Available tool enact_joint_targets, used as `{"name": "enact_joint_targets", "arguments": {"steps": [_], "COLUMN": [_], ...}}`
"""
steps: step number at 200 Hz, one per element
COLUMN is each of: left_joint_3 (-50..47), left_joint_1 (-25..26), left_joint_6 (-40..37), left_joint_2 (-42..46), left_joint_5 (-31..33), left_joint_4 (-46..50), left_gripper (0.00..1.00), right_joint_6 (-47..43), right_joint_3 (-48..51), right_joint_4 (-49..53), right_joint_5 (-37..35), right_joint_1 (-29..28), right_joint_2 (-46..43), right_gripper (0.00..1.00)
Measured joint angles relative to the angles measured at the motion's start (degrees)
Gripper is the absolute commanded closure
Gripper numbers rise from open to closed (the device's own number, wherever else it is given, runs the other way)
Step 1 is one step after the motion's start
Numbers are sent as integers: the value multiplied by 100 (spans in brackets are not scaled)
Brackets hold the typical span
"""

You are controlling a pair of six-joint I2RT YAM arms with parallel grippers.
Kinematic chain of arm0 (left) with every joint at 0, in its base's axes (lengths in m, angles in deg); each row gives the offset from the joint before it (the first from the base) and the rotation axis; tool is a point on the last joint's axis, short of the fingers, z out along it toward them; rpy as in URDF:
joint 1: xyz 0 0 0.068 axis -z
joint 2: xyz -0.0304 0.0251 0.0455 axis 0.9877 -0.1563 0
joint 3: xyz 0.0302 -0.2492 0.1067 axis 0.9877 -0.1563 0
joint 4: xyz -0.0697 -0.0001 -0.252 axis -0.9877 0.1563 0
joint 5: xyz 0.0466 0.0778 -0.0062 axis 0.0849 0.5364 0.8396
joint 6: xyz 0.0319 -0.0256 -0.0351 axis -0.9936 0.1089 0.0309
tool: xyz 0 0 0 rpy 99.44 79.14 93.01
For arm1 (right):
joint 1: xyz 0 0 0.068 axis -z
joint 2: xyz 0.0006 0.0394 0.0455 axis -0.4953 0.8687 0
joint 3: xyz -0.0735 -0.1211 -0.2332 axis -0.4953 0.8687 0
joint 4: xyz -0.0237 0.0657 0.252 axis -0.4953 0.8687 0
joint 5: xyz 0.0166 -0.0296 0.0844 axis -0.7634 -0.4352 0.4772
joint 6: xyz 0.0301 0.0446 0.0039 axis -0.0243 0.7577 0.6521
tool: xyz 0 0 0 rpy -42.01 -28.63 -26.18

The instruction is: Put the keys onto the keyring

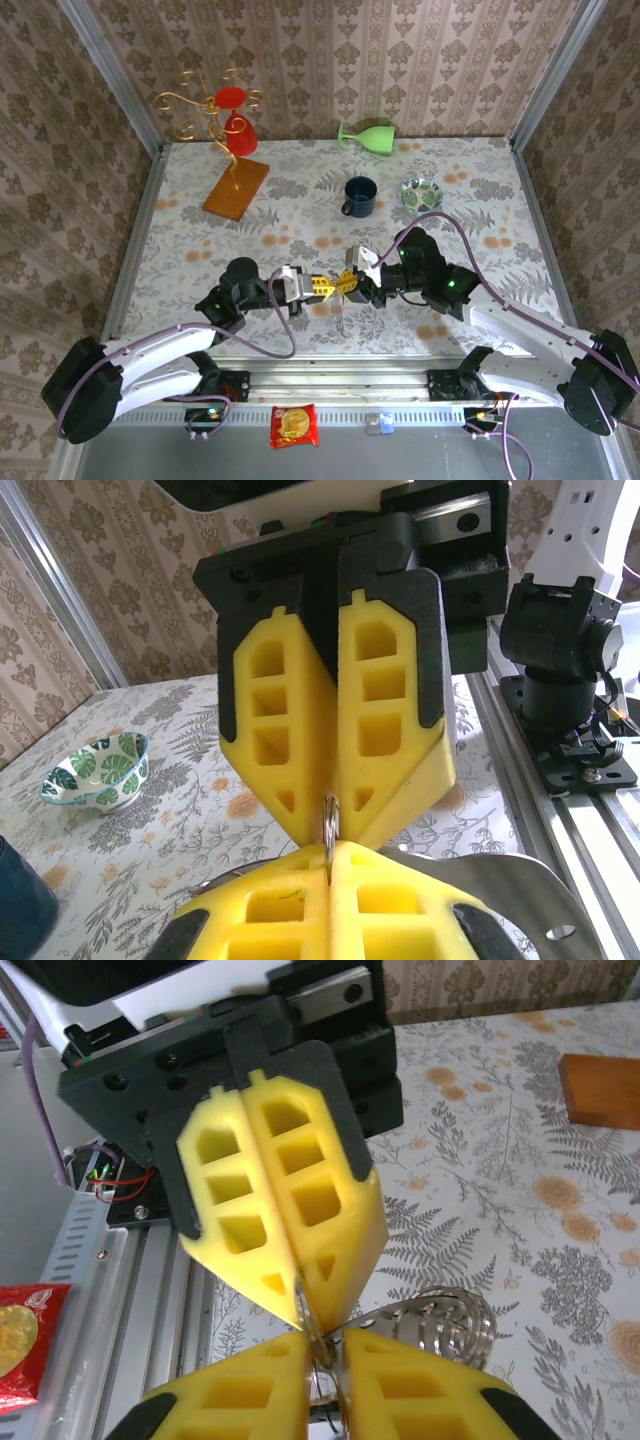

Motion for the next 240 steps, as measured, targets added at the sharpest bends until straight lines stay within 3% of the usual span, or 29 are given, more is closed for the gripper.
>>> {"name": "enact_joint_targets", "arguments": {"steps": [12, 31, 72, 118, 200, 223, 240], "left_joint_3": [-7, -24, -15, 271, 748, 765, 752], "left_joint_1": [0, -4, 2, 2, 2, 2, 2], "left_joint_6": [42, 59, -11, -304, -903, -953, -955], "left_joint_2": [-2, 0, 219, 326, 184, 186, 186], "left_joint_5": [9, 46, 227, 321, 181, 166, 181], "left_joint_4": [-20, -48, 271, 1139, 2216, 2264, 2240], "left_gripper": [100, 77, 75, 77, 100, 100, 100], "right_joint_6": [11, -17, -339, -1113, -1718, -1644, -1453], "right_joint_3": [0, 0, -232, -1032, -1537, -1499, -1283], "right_joint_4": [-2, 7, 616, 1694, 2439, 2391, 2098], "right_joint_5": [17, 37, -42, -511, -1029, -1023, -914], "right_joint_1": [11, 22, 2, -282, -516, -505, -391], "right_joint_2": [0, 0, 96, 466, 824, 776, 584], "right_gripper": [98, 100, 100, 100, 100, 80, 75]}}
